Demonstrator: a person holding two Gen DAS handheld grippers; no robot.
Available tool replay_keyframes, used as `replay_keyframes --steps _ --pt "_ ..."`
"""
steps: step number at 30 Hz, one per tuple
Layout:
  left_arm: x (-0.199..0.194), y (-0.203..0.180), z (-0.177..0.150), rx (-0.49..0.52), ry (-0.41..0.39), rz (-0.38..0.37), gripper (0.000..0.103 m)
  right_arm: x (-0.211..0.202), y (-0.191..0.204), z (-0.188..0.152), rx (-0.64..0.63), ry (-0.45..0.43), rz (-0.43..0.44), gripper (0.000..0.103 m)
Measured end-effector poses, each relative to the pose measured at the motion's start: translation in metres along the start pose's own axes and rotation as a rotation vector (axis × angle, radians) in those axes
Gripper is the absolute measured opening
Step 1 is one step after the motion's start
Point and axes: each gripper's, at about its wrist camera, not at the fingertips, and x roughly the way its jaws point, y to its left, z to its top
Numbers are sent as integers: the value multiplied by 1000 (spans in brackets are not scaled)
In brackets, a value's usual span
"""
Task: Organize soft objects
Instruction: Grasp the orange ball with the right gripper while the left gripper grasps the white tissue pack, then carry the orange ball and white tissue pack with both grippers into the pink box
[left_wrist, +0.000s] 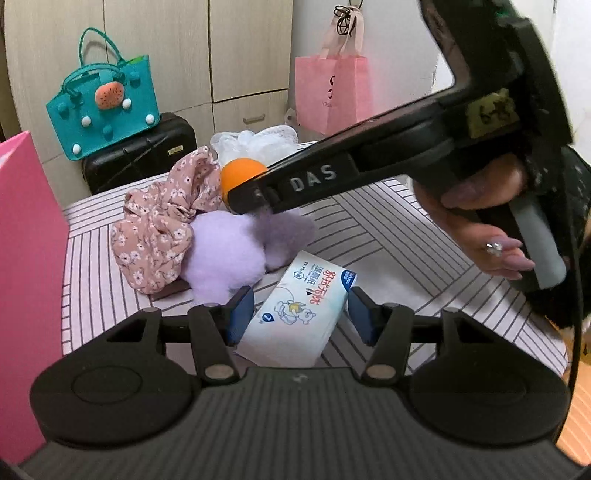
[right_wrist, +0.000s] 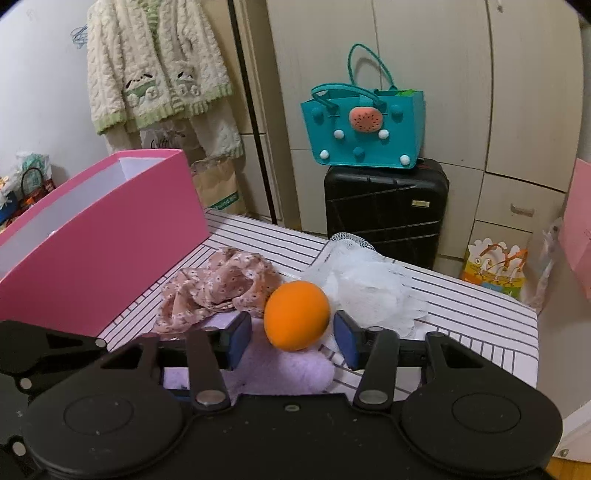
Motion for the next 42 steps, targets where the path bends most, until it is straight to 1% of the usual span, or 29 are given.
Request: replay_keyframes --steps 7,12,14,16,18,23,25,27,33,42 --pt "8 -5 -4 32 11 20 59 -22 1 -15 24 -33 1 39" --pt "8 -11 -11 84 -30 46 59 -39 1 -26 62 -63 4 39" --pt "8 -16 -13 116 -44 60 57 -45 1 -28 82 -75 21 39" --pt "7 -19 -14 131 -48 65 52 -49 2 -30 88 -83 15 39" --pt "6 -19 -14 118 -42 55 49 -53 3 -31 90 -87 9 39" --pt "6 -17 -12 99 -36 50 48 -59 1 -41 108 -68 -13 39" --pt "5 -17 -12 94 -34 48 43 -63 0 -45 119 -57 -26 39" --pt "3 -17 -12 89 -32 40 41 -67 -3 -50 135 -49 -38 39" --pt "-6 -11 -17 32 -29 22 40 -73 -6 -67 163 -8 -67 39" --pt "-39 -3 -19 -11 -45 0 40 -80 5 -84 189 56 -67 39"
